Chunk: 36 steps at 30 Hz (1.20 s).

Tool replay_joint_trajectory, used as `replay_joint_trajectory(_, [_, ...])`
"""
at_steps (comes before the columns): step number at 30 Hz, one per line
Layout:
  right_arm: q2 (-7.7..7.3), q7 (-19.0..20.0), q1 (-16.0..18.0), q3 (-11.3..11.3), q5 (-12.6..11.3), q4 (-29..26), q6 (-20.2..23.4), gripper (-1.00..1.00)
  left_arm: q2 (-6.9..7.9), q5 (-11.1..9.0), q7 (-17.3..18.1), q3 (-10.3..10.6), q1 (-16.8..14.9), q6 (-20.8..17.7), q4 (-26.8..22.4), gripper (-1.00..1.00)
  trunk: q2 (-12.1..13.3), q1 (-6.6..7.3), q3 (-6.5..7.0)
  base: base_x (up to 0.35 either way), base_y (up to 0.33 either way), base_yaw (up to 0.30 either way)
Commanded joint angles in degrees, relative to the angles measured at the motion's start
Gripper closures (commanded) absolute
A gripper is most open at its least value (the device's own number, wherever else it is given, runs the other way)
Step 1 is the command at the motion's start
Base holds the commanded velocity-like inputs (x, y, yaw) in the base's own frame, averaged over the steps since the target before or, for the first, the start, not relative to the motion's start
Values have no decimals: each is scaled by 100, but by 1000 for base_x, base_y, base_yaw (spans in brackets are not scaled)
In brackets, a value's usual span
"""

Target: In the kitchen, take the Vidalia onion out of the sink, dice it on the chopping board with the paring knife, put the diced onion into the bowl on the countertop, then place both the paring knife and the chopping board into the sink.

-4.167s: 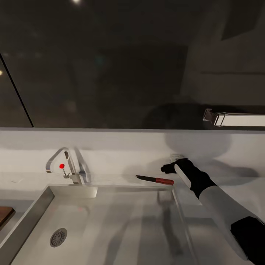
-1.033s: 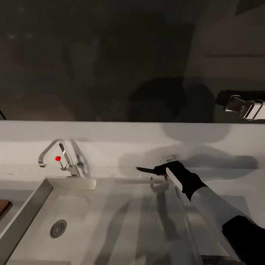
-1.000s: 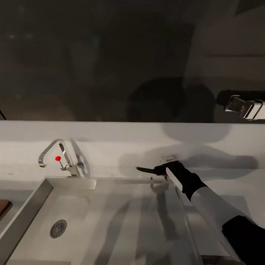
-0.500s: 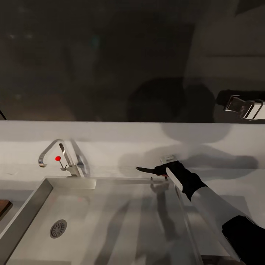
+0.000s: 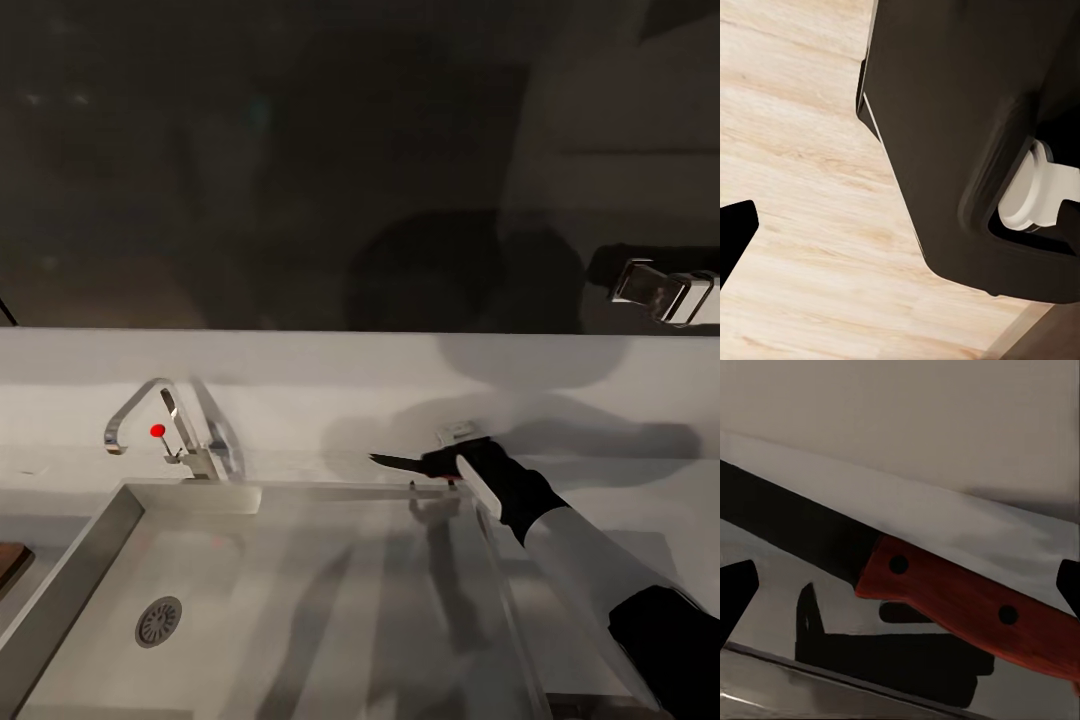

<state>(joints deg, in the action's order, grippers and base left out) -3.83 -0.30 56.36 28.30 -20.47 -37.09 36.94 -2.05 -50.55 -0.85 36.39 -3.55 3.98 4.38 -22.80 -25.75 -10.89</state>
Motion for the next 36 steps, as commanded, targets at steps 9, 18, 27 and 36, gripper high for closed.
replay_joint_trajectory(9, [-271,433,7,32,-1,-8,32,-100,-6,-16,-2,35,-8,24,19,-100,-12,-3,-11,0,0,0])
replay_joint_trajectory(18, [-488,613,7,34,368,-23,27,-100,-6,-16,-2,35,-10,24,19,-100,-12,-3,-11,0,0,0])
replay_joint_trajectory(27, [-516,1399,7,23,1415,-43,24,-100,-14,-16,-2,35,-11,24,19,-100,-12,-3,-11,0,0,0])
replay_joint_trajectory(36, [-550,2480,7,7,2337,-52,24,-100,-19,-16,-2,35,-6,24,19,-100,-12,-3,-11,0,0,0])
